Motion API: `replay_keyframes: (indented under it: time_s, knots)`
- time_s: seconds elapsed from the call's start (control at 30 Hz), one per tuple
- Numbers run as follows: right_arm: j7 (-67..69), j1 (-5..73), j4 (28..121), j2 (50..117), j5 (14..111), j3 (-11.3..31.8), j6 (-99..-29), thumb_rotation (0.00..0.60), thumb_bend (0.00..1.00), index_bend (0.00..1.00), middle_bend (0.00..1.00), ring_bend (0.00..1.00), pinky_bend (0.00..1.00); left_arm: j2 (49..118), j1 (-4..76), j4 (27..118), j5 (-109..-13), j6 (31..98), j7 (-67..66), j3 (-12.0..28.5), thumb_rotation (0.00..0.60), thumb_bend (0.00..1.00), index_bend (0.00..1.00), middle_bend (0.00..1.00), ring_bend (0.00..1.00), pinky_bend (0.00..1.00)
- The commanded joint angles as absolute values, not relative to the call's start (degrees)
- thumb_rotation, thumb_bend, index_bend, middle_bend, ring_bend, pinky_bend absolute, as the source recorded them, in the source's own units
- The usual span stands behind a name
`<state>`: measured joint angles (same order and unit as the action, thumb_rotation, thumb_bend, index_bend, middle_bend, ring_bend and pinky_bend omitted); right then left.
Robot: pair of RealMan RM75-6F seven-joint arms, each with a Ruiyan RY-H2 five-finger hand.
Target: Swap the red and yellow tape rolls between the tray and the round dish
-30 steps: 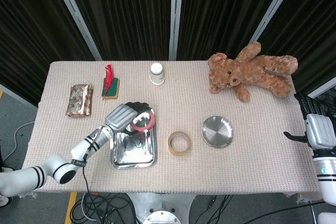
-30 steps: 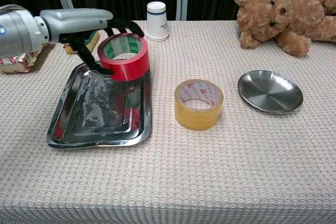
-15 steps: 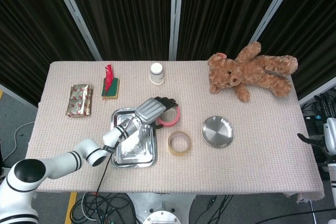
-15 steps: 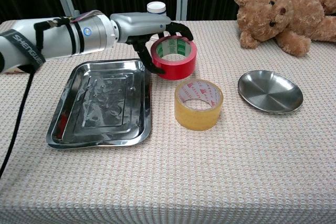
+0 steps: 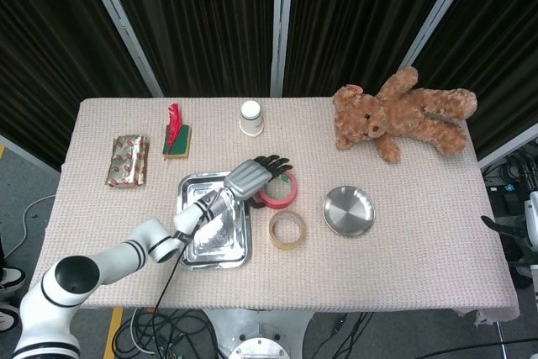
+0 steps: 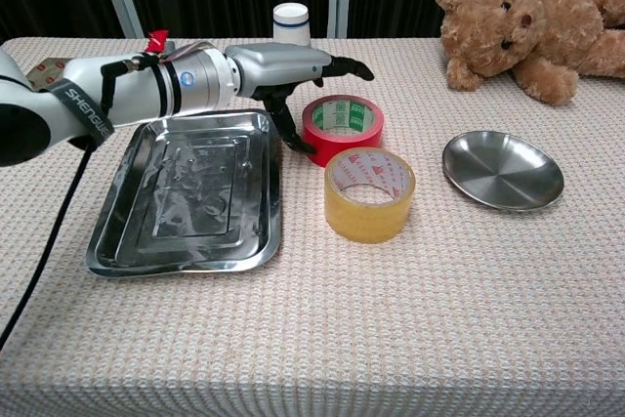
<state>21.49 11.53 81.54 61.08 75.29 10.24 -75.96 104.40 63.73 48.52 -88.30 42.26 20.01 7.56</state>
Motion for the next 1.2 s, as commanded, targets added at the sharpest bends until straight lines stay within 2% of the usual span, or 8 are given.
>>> replay_keyframes:
  time_s: [0.03,0.2,0.27,0.43,0.57,0.73,0.97,1.2]
  knots:
    - [21.22,11.62,81.73,61.06,75.59,10.36,-76.00,0.600,0.00,0.00,0.00,0.00,0.00,100.36,61.13,52.65,-88.12,45.52,18.99,6.84,0.600,0.15,0.03,0.00,0.00,0.16]
    - [20.44,12.28,82.25,60.90,76.02,10.81,-75.60,0.600,0.00,0.00,0.00,0.00,0.00,90.79,56.35,64.79,-87.67,51.97,13.96,6.58,0.600,0.15,0.03,0.00,0.00,0.16]
    - [20.19,12.55,82.67,60.74,76.18,11.11,-75.59,0.600,0.00,0.00,0.00,0.00,0.00,86.90,55.07,70.98,-88.83,53.26,12.14,5.27,0.600,0.15,0.03,0.00,0.00,0.16]
    - [20.64,12.61,84.06,59.87,76.40,11.79,-76.09,0.600,0.00,0.00,0.00,0.00,0.00,85.22,54.57,77.95,-93.74,54.27,7.20,1.56,0.600,0.15,0.03,0.02,0.00,0.17]
    - [22.14,11.84,85.03,58.58,76.28,12.12,-76.85,0.600,0.00,0.00,0.00,0.00,0.00,88.91,55.67,76.41,-98.59,55.86,4.40,0.11,0.600,0.15,0.03,0.02,0.00,0.16]
    - [22.80,11.02,85.06,57.95,75.47,12.27,-77.15,0.600,0.00,0.00,0.00,0.00,0.00,93.06,58.77,71.44,-101.66,55.88,5.67,0.62,0.600,0.15,0.03,0.02,0.00,0.16]
    - [24.51,10.54,83.22,58.75,75.09,11.84,-76.24,0.600,0.00,0.00,0.00,0.00,0.00,96.71,64.12,65.84,-103.89,53.06,6.75,1.16,0.600,0.15,0.03,0.02,0.00,0.15]
    - [26.99,10.24,80.65,59.51,75.06,11.85,-75.77,0.600,0.00,0.00,0.00,0.00,0.00,97.51,66.48,64.54,-103.31,49.16,4.72,0.40,0.600,0.15,0.03,0.02,0.00,0.13]
